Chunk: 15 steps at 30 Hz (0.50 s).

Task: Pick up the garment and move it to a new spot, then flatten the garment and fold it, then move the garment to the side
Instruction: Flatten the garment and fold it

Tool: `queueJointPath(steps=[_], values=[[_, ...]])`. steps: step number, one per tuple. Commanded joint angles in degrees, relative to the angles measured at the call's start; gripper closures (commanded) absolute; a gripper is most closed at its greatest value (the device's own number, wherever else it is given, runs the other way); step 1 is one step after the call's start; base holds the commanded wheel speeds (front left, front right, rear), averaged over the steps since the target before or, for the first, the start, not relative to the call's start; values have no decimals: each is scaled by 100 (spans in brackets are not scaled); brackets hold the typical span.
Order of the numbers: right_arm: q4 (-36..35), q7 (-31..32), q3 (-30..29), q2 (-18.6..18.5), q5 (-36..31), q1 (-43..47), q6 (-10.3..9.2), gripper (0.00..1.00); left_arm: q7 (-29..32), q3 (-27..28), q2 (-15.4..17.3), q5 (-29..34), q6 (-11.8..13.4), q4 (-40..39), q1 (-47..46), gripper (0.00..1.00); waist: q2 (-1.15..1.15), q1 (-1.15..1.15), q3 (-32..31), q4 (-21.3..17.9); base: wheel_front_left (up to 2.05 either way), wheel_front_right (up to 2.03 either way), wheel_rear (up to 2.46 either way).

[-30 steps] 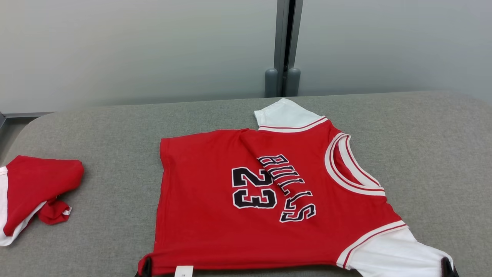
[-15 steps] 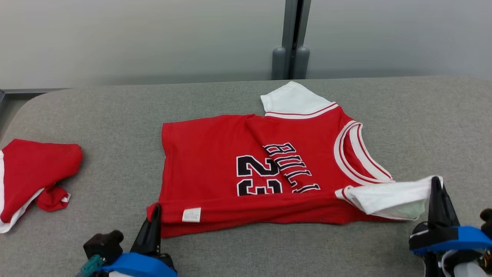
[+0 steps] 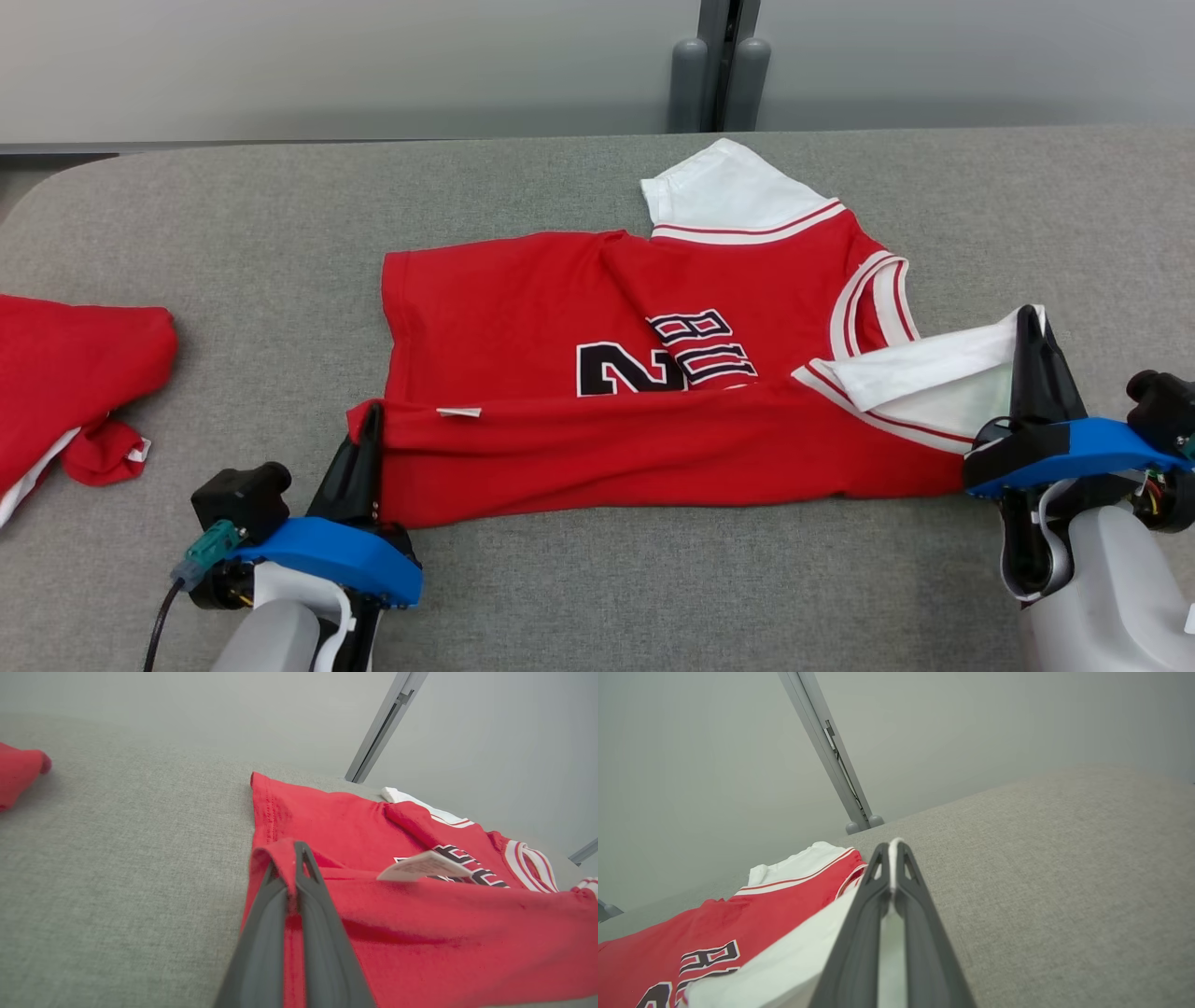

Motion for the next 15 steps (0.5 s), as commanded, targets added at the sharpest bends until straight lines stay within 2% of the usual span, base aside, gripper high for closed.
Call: queueJointPath(steps=[1,2,3,7,15], values=[[3,-19,-38,-28,-93,-129,0,70,-25,-10,85,-13,17,8,-161,92,0,-1,28,4,0,0,0],[-31,-19,-68,-28,-143,-157,0,11,-25,16,108,15,17,-20,-201,57,0,-1,39,4,0,0,0],[-54,-19,-87,-27,-152,-169,0,0,-25,54,109,41,17,-67,-226,0,0,-1,48,3,0,0,0],[-384,-18,-25,-25,-359,79,0,0,-24,289,107,242,18,-305,-82,0,0,-1,27,-16,0,0,0],[-1064,-19,246,-23,-855,1133,0,0,-20,694,-42,753,18,-550,836,0,0,-1,-286,-104,0,0,0]])
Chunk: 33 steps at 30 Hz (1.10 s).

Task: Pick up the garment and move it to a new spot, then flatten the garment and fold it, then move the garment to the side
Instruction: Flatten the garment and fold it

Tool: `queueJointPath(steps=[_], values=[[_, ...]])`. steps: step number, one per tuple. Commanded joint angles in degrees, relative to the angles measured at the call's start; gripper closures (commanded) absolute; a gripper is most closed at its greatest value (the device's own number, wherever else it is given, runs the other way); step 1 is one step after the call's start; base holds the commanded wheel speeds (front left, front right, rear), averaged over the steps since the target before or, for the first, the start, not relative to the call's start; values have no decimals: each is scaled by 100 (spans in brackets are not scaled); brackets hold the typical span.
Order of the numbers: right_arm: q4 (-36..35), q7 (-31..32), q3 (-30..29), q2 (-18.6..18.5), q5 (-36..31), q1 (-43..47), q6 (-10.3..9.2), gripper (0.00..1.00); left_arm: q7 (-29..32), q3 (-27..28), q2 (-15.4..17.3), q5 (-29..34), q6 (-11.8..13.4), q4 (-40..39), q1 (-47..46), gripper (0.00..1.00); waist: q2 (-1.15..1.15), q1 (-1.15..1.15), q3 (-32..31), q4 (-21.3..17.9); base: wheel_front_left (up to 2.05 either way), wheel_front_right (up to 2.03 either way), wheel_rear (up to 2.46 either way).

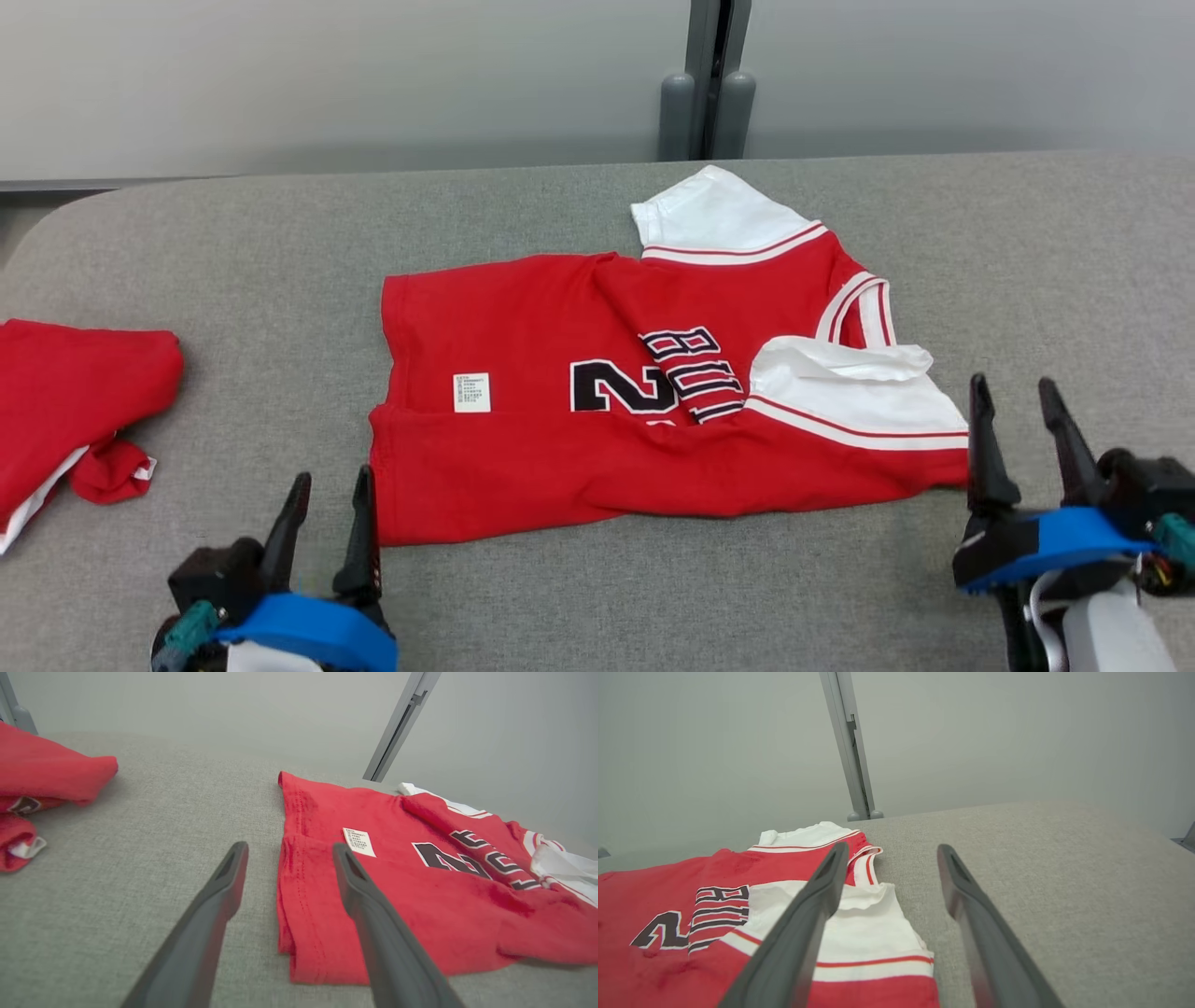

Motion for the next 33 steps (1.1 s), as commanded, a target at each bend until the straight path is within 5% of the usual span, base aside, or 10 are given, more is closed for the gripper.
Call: queueJointPath(steps=[1,16,26,33], values=[[-37,-18,80,-17,-23,304,0,0,-15,61,-29,122,18,-49,223,0,0,0,-124,-44,0,0,0],[66,-18,332,-15,259,1474,0,0,-15,341,-351,748,18,-334,1400,0,0,0,-833,-45,0,0,0],[76,-18,398,-17,309,1384,0,0,-15,239,-419,713,18,-248,1238,0,0,0,-756,-60,0,0,0],[107,-18,381,-17,249,988,0,0,-15,9,-183,289,18,169,569,0,0,0,-243,-116,0,0,0]])
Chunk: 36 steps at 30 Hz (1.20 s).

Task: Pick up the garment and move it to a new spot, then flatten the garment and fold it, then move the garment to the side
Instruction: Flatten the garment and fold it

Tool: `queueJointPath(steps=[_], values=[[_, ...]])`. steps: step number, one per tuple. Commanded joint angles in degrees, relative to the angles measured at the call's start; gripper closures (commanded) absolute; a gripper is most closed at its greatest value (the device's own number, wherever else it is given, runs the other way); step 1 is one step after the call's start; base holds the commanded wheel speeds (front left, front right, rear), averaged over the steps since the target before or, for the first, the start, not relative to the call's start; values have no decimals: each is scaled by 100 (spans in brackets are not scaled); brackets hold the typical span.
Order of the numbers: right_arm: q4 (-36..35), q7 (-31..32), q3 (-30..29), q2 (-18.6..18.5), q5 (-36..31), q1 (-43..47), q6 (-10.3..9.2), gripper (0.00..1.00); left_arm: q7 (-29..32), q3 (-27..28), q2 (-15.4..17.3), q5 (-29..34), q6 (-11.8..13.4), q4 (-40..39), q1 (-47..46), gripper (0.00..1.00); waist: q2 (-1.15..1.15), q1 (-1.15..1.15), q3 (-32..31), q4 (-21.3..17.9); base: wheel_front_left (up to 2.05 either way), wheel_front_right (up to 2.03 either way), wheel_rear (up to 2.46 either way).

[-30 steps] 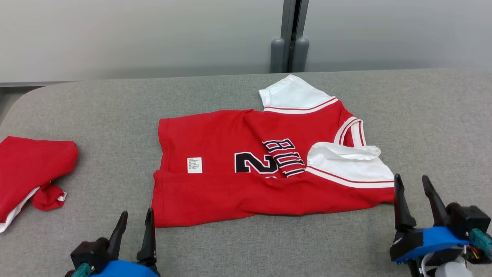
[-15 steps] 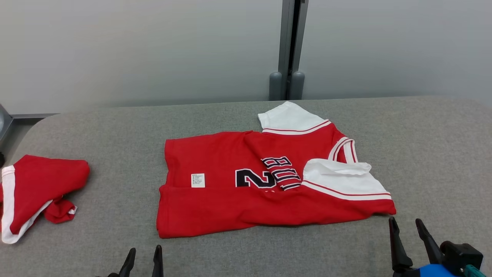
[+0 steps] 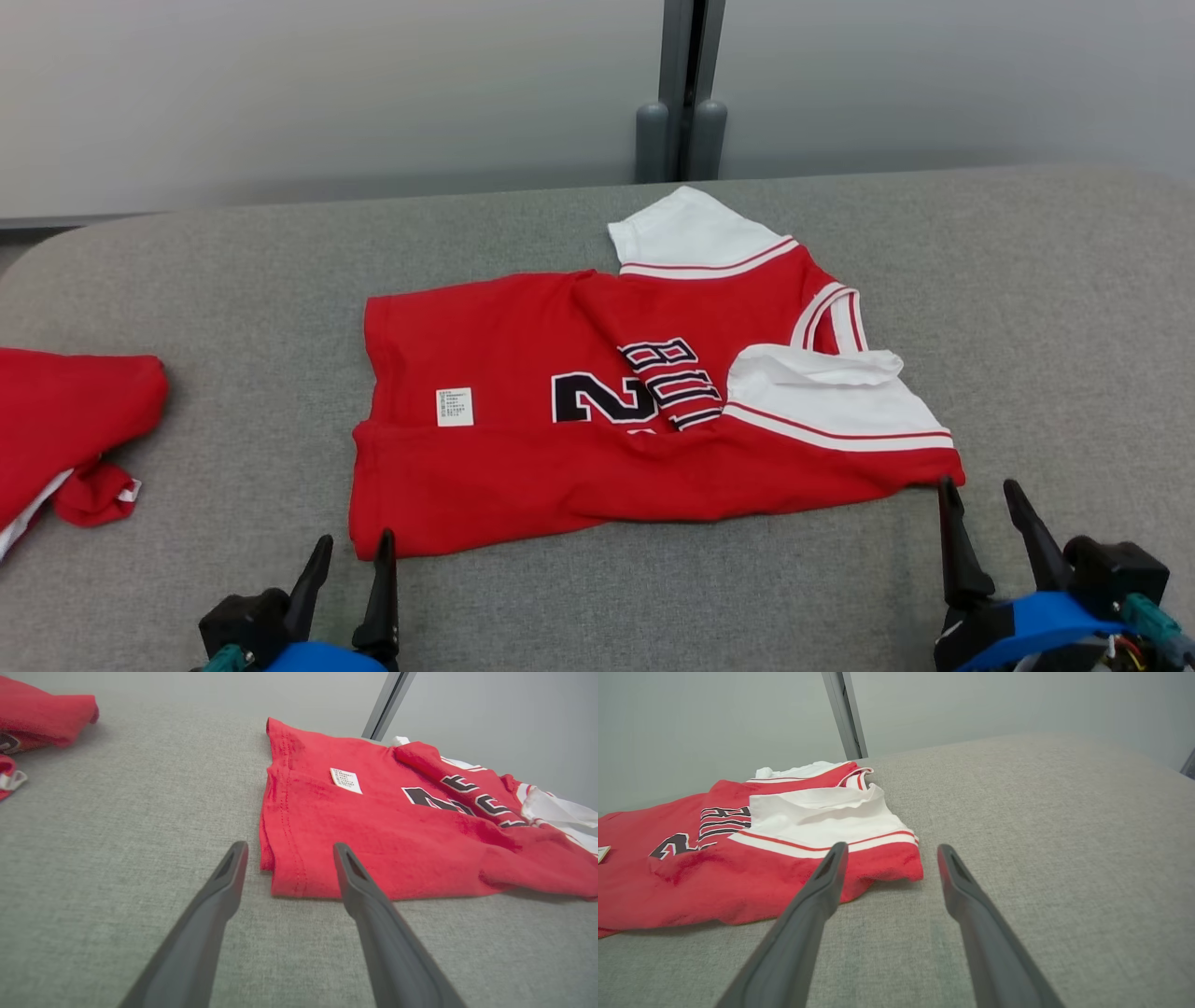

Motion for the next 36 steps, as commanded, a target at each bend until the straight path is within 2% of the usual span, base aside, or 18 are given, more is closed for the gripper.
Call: queueJointPath(steps=[1,7,12,13,14,15,19,23,24,25,29,36], values=[[11,-19,3,-20,-8,-148,0,0,-14,-65,54,-96,18,101,-161,0,0,0,139,39,0,0,0],[61,-19,-75,-20,-138,-588,0,0,-14,-352,330,-520,17,545,-744,0,0,0,572,-26,0,0,0],[308,-19,-262,-20,-242,-936,0,0,26,-1093,426,-991,13,955,-922,0,0,0,761,-46,0,0,0],[396,-19,-319,-18,-269,-990,0,0,40,-1233,451,-1085,13,996,-954,32,0,0,785,-41,0,0,0],[456,-19,-373,-18,-273,-1043,0,0,41,-1381,491,-1172,11,1020,-983,82,0,0,802,-34,0,0,0],[539,-19,-461,-23,-320,-1090,-1,0,48,-1528,500,-1293,5,1039,-995,100,0,0,817,-24,0,0,0],[988,-19,-530,-15,-343,-1255,0,0,61,-2002,588,-1683,1,1026,-1057,100,0,0,859,53,0,0,0],[1501,-5,-347,-16,-217,-1357,0,0,53,-2146,730,-1900,1,952,-1144,100,0,0,851,113,0,0,0],[1615,-5,-296,-13,-162,-1366,0,41,50,-2164,754,-1921,1,944,-1154,100,0,0,836,121,0,0,0],[1685,-4,-250,-7,-112,-1383,0,100,42,-2164,780,-1929,1,931,-1156,100,0,0,814,125,0,0,0],[1672,-7,-303,-29,-11,-1317,-3,100,-1,-1832,882,-1762,17,805,-1028,100,0,0,629,120,0,0,0],[1343,-13,-765,-37,105,-640,-5,100,-8,-1209,703,-1271,19,670,-379,100,0,0,-28,129,0,0,0]])
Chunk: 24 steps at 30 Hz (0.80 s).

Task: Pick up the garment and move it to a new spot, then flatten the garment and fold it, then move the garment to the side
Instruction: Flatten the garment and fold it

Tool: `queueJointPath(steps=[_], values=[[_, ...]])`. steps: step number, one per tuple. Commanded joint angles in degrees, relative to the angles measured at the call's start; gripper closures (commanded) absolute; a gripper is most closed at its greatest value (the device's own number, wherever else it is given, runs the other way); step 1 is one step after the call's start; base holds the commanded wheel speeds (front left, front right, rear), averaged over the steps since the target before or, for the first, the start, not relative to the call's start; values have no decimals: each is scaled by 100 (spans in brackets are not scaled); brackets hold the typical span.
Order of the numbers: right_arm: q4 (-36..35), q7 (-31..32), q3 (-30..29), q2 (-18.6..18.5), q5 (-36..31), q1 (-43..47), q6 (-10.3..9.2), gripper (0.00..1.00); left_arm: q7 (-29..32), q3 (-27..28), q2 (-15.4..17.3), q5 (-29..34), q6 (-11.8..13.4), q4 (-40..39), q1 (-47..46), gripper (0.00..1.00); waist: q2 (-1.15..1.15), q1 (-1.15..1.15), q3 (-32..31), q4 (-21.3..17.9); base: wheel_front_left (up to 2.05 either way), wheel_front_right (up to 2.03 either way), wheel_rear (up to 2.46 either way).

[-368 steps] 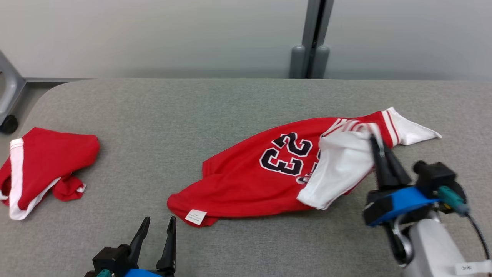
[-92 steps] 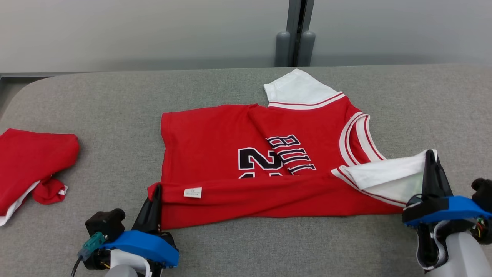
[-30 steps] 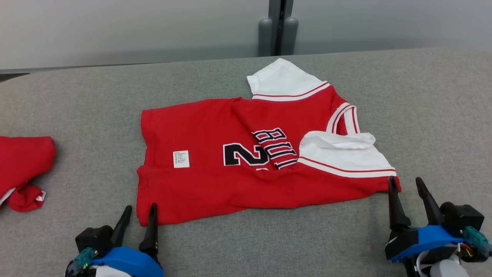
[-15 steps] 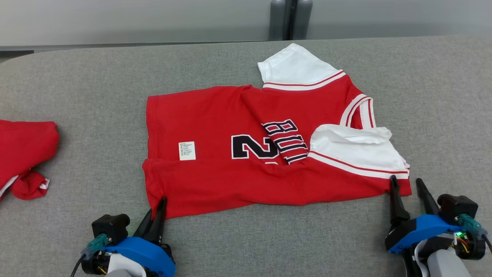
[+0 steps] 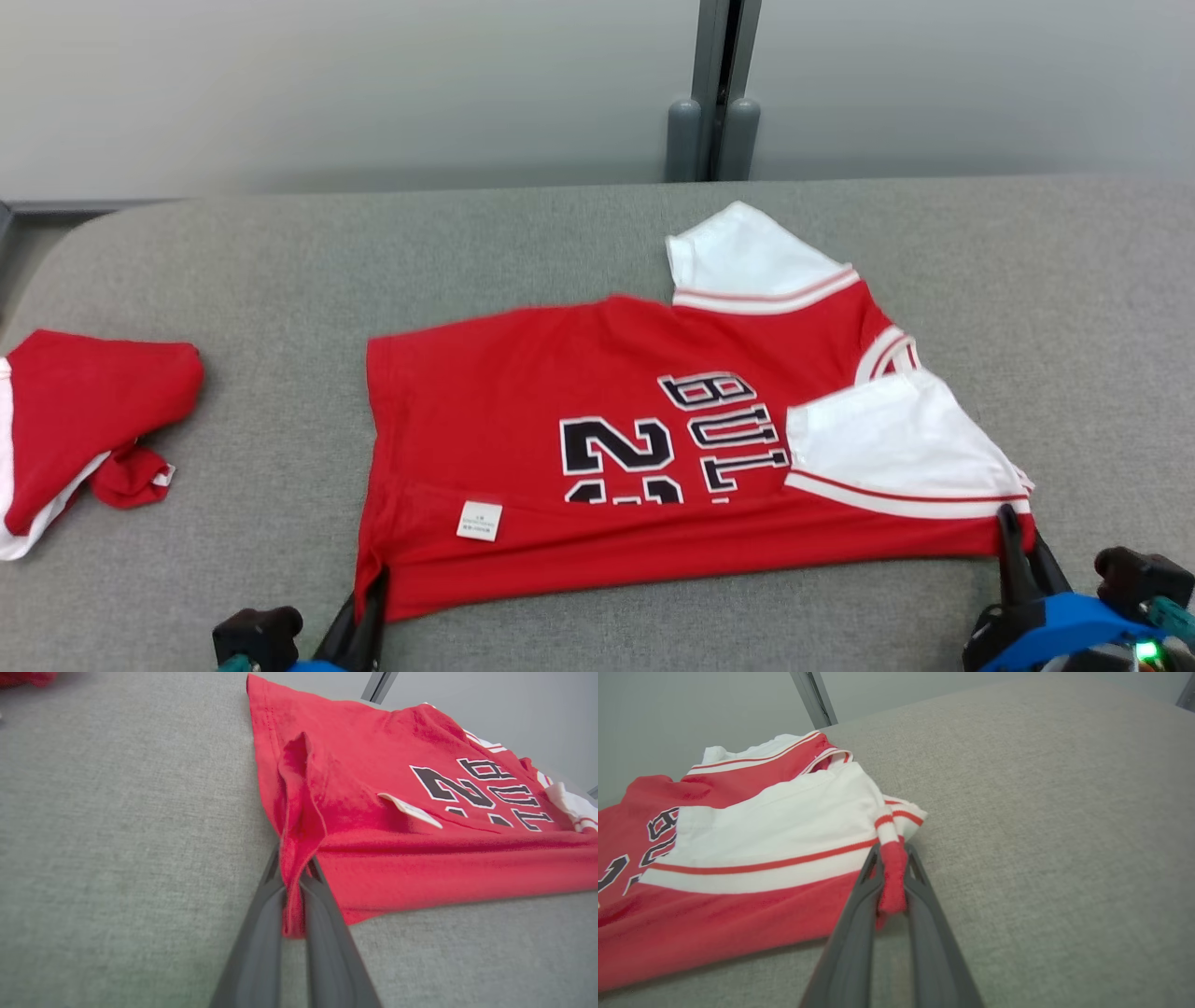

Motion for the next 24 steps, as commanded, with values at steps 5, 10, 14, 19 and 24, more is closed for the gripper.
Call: queueJointPath(steps=[5,10,14,19,24], values=[[-319,-14,-226,-67,206,783,-13,100,-3,310,-152,354,22,36,656,100,0,0,-509,-57,0,0,0],[-526,-18,-188,-71,342,1113,-13,0,-10,614,-352,478,23,-95,920,0,0,0,-524,-53,0,0,0],[-702,-12,-98,-39,134,971,-6,0,-9,978,-507,684,17,-539,801,0,0,0,-356,-51,0,0,0],[-820,-12,23,-41,108,523,-6,0,-8,1271,-506,671,16,-792,284,0,0,0,-58,-42,0,0,0],[-819,-12,256,-42,-62,-93,-6,0,-8,881,-235,417,17,-485,-667,0,0,0,297,-58,0,0,0]])
